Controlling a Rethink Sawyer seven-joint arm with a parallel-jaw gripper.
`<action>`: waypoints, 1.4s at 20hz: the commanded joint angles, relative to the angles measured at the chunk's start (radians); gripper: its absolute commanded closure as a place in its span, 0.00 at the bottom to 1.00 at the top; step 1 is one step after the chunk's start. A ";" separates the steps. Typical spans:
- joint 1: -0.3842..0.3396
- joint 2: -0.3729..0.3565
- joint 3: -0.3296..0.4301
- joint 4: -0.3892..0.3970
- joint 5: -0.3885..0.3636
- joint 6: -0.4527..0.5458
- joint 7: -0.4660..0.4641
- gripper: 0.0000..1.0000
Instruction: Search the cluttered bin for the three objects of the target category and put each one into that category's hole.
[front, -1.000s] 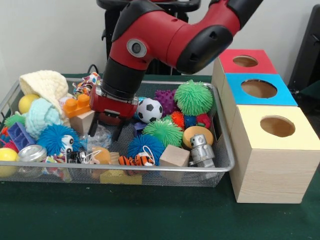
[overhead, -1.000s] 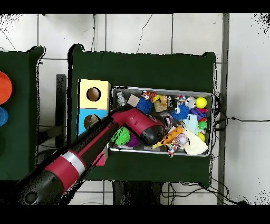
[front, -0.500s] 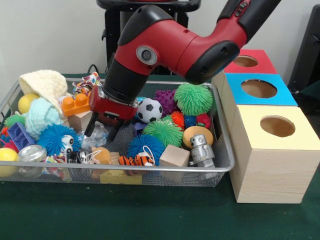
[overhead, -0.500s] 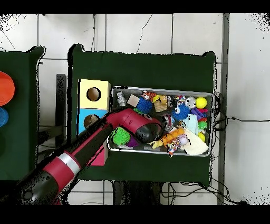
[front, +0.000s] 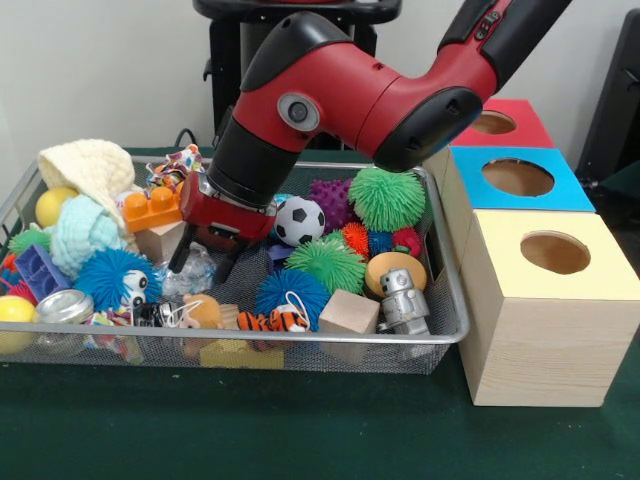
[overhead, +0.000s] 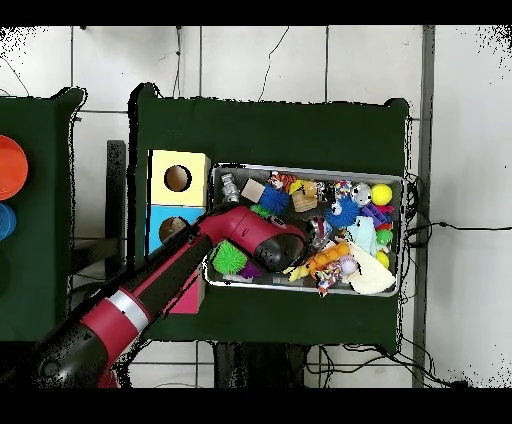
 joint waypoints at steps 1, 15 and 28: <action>-0.052 0.045 0.092 -0.118 0.069 -0.023 0.227 0.00; -0.058 -0.021 0.195 -0.110 0.125 -0.078 0.163 0.00; -0.079 -0.012 0.205 -0.146 0.111 -0.085 0.098 0.00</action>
